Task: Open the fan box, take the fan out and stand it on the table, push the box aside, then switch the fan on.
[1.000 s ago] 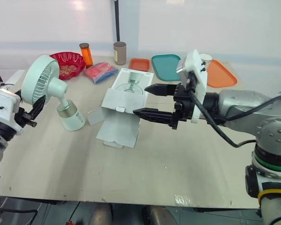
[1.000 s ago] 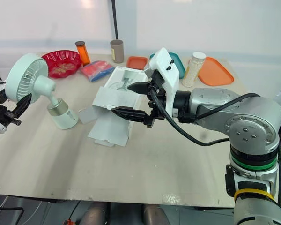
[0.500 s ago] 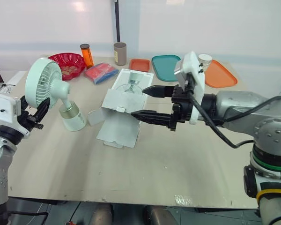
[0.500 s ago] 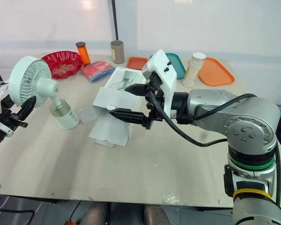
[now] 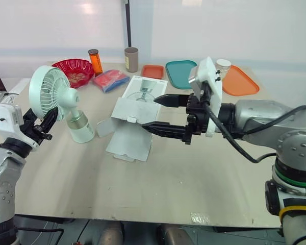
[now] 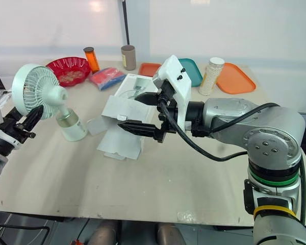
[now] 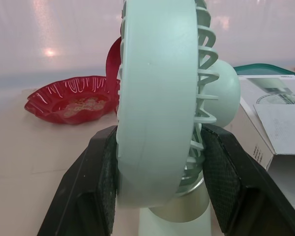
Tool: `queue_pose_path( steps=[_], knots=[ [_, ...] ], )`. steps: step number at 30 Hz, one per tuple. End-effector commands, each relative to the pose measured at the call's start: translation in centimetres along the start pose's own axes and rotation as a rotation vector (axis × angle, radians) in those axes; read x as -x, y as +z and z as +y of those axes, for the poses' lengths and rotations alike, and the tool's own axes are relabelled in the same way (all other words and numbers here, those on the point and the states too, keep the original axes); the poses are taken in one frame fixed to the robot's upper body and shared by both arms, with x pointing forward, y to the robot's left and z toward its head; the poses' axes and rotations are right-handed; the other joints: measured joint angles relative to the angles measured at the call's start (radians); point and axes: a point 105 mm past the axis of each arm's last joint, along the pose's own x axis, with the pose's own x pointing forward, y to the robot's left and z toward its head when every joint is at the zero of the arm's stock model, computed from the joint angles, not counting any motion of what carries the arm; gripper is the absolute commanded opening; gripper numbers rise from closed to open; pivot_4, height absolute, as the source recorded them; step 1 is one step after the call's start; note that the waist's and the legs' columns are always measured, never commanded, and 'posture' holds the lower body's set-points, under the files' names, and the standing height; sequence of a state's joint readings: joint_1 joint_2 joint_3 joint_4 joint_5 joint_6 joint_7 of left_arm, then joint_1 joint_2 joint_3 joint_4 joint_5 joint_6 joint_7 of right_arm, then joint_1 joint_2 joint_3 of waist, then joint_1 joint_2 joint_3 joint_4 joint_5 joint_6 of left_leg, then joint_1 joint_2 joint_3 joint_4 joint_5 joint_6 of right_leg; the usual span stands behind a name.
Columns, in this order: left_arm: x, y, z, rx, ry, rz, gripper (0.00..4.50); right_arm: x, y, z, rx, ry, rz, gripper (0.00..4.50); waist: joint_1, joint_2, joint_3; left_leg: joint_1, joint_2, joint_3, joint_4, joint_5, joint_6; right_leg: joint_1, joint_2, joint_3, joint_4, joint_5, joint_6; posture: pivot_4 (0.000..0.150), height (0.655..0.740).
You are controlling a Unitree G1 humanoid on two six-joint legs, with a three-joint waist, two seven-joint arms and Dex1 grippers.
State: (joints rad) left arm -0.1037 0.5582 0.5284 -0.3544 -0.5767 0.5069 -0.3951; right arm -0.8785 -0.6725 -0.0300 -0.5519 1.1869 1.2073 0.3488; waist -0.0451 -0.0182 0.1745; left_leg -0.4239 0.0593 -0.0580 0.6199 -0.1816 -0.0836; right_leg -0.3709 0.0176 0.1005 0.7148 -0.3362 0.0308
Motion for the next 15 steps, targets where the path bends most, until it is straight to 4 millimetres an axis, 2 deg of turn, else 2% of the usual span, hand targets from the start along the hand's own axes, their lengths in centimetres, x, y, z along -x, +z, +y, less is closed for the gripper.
queue_pose_path(
  steps=[1, 5, 7, 11, 15],
  knots=[
    [0.4, -3.8, -0.2, 0.07, -0.007, 0.164, 1.99, 0.2, 0.5, 0.5, 0.032, 0.004, -0.011, 4.5, 0.0, 0.0, 0.0, 0.0, 0.0, 0.0, 0.0, 0.0, 0.0, 0.0, 0.0, 0.0, 0.0, 0.0, 0.0, 0.15, 0.74],
    [0.4, -4.2, -0.3, 0.092, -0.014, 0.183, 1.99, 0.2, 0.4, 0.6, 0.03, 0.001, -0.013, 4.5, 0.0, 0.001, -0.001, 0.0, 0.0, 0.0, 0.0, 0.0, 0.0, 0.0, 0.0, 0.0, 0.0, -0.001, 0.001, 0.15, 0.74],
    [0.4, -4.3, -0.2, 0.113, -0.007, 0.19, 1.99, 0.2, 0.4, 0.6, 0.03, 0.0, -0.013, 4.5, 0.0, 0.002, -0.002, 0.0, 0.0, 0.0, 0.0, 0.0, 0.0, 0.0, 0.0, 0.0, 0.0, -0.004, 0.007, 0.15, 0.74],
    [0.5, -5.1, -0.4, 0.188, 0.002, 0.22, 1.99, 0.2, 0.3, 0.7, 0.029, -0.001, -0.016, 4.5, 0.0, 0.005, -0.004, 0.0, -0.001, 0.0, -0.001, 0.0, 0.0, 0.0, 0.0, 0.001, 0.0, -0.004, 0.007, 0.15, 0.74],
    [0.4, -5.0, -0.5, 0.206, -0.004, 0.217, 1.99, 0.2, 0.3, 0.7, 0.029, 0.0, -0.017, 4.5, 0.001, 0.006, -0.004, 0.001, -0.001, 0.0, -0.001, 0.0, 0.0, 0.0, -0.001, 0.0, 0.0, -0.005, 0.008, 0.15, 0.74]
  ],
)
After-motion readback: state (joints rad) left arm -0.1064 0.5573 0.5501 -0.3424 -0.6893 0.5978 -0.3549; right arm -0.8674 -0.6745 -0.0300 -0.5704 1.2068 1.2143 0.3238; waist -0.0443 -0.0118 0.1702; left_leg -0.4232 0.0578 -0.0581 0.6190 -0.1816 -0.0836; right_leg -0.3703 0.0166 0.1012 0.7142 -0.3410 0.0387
